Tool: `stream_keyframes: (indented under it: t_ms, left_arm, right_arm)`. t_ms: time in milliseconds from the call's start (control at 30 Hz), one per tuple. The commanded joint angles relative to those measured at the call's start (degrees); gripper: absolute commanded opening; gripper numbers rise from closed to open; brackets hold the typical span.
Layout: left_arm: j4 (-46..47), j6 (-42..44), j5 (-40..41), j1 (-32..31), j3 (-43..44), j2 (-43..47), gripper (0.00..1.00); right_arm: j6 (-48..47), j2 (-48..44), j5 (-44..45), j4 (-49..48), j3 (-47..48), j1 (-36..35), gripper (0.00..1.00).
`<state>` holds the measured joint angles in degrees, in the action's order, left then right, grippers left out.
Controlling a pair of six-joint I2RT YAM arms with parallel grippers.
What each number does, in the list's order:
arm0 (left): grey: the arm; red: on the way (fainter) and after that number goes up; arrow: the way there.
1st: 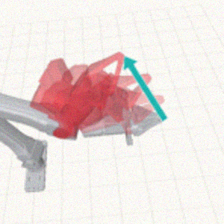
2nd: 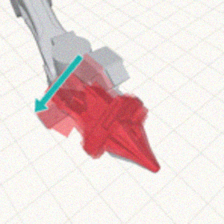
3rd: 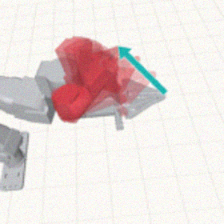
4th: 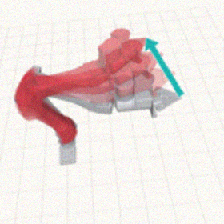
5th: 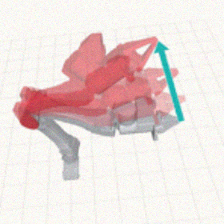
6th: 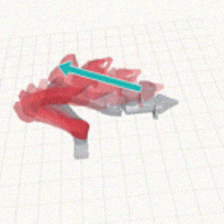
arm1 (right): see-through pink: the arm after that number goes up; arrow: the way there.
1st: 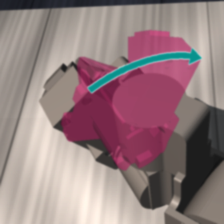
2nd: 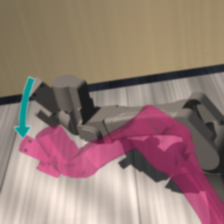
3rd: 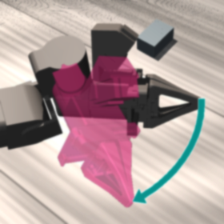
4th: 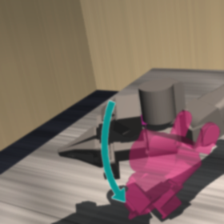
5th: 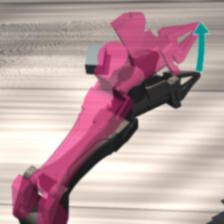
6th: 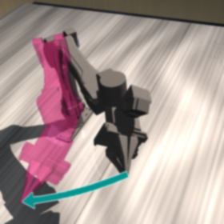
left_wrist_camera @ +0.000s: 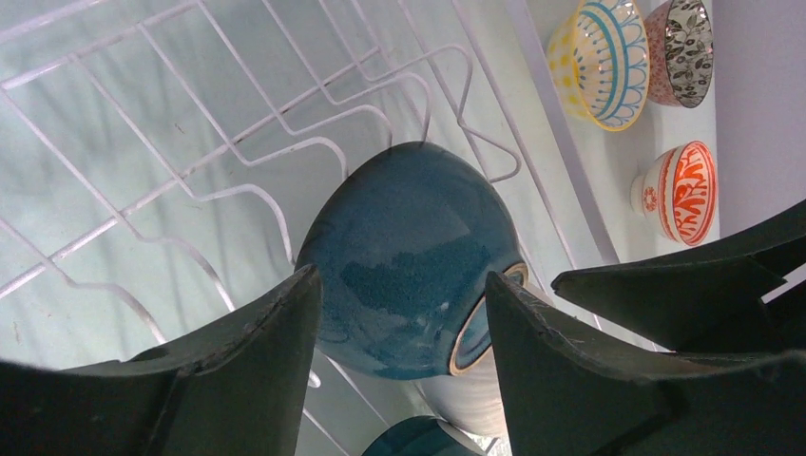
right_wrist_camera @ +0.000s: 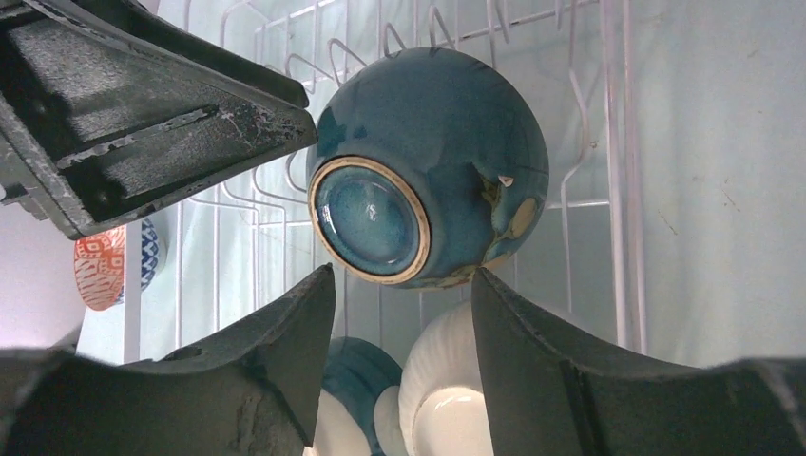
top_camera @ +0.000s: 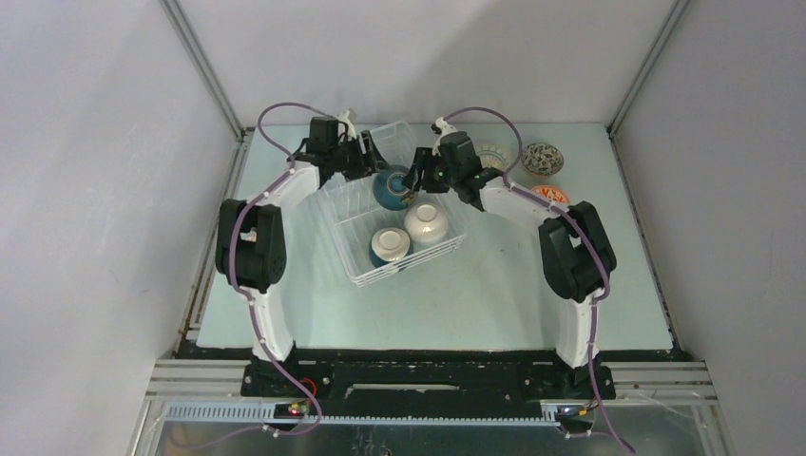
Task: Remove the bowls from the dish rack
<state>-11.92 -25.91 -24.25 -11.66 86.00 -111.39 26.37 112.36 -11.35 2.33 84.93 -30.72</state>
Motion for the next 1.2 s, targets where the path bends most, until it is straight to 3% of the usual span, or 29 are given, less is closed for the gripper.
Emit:
stream_keyframes:
  t_ms: [0,367,567,733,1033,1167]
  left_arm:
    - [0.4,0.0,-2.2,0.4,4.7,-1.1,0.70]
    - [-2.8,1.4,1.0,0.5,5.2,-1.8,0.86]
    - [-3.0,0.9,-1.1,0.5,6.1,-3.3,0.85]
    - [-2.9,-0.3,-4.0,0.5,7.0,-5.1,0.85]
    - [-2.0,-1.8,-8.1,0.4,6.7,-5.9,0.83]
    - [-0.1,-3.1,-10.2,0.5,5.5,-5.6,0.77]
  right_arm:
    - [1.3,2.5,2.1,-0.6,3.5,-0.8,0.61]
    - [2.0,5.7,3.4,-0.2,4.9,-0.9,0.48]
    - [2.0,4.9,4.8,0.4,3.2,-1.0,0.33]
    - [2.1,4.3,5.3,0.3,1.5,-1.0,0.27]
    - [1.9,4.0,5.1,0.0,0.9,-0.8,0.27]
    - [1.9,3.7,5.4,0.1,0.5,-0.7,0.27]
